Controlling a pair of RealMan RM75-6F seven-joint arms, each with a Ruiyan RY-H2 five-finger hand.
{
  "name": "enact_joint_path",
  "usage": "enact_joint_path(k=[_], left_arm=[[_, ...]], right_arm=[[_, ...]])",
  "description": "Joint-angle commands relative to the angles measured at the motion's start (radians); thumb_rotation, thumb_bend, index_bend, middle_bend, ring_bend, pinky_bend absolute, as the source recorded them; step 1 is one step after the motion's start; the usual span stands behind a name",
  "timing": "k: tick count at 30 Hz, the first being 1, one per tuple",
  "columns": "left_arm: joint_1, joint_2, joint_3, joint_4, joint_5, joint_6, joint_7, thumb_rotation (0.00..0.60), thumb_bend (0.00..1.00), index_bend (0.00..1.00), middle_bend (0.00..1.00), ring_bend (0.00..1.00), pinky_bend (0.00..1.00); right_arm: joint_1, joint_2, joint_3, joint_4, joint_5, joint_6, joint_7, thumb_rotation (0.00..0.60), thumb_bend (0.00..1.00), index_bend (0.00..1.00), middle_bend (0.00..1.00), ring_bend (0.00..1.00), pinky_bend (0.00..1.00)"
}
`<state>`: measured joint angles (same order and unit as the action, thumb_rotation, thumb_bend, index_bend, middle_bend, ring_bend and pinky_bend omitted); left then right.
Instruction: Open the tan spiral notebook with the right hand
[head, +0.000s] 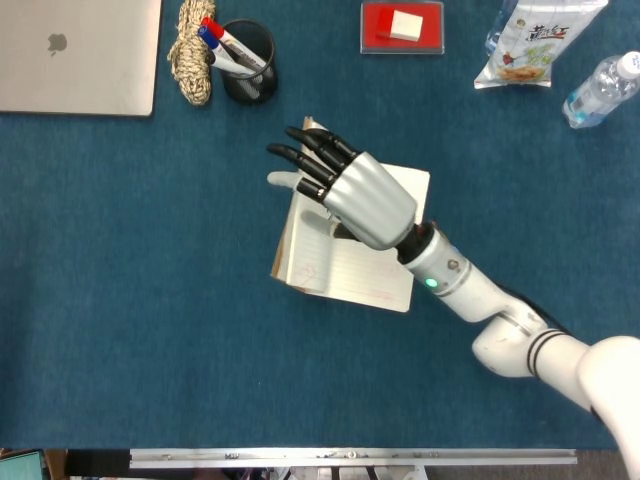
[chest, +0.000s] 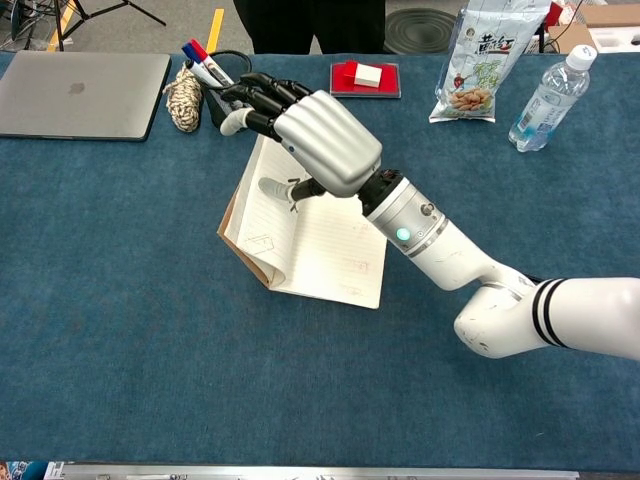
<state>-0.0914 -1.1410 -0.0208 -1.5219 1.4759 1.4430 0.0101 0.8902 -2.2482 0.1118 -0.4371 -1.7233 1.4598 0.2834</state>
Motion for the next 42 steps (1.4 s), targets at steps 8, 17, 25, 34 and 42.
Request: enact_joint_path(k=[8, 17, 25, 34, 42], left_arm=[[0.009, -0.003, 0.002, 0.010, -0.006, 0.004, -0.015, 0.600, 0.13, 0.40, 0.34, 0.35, 0.55], [0.015, -0.004, 0.003, 0.014, -0.009, 0.006, -0.021, 0.600, 0.13, 0.40, 0.34, 0.35, 0.55], [0.016, -0.006, 0.004, 0.015, -0.009, 0.003, -0.019, 0.600, 0.13, 0.40, 0.34, 0.35, 0.55], [0.020, -0.004, 0.003, 0.014, -0.011, 0.005, -0.021, 0.600, 0.13, 0.40, 0.34, 0.35, 0.55], [0.017, -0.003, -0.001, 0.007, -0.010, 0.006, -0.010, 0.600, 0.13, 0.40, 0.34, 0.35, 0.55]], right_arm=[[0.084, -0.021, 0.015, -0.023, 0.072, -0.132, -0.025, 0.600, 0.20, 0.32, 0.19, 0.09, 0.21], [0.150, -0.021, 0.035, -0.052, 0.161, -0.206, -0.056, 0.600, 0.20, 0.32, 0.19, 0.09, 0.21], [0.155, -0.021, 0.003, -0.048, 0.210, -0.248, -0.076, 0.600, 0.19, 0.32, 0.19, 0.09, 0.20], [0.140, -0.021, -0.034, -0.039, 0.230, -0.279, -0.086, 0.600, 0.19, 0.32, 0.19, 0.09, 0.21], [0.082, -0.021, -0.076, 0.047, 0.183, -0.184, -0.052, 0.600, 0.19, 0.32, 0.21, 0.09, 0.21]])
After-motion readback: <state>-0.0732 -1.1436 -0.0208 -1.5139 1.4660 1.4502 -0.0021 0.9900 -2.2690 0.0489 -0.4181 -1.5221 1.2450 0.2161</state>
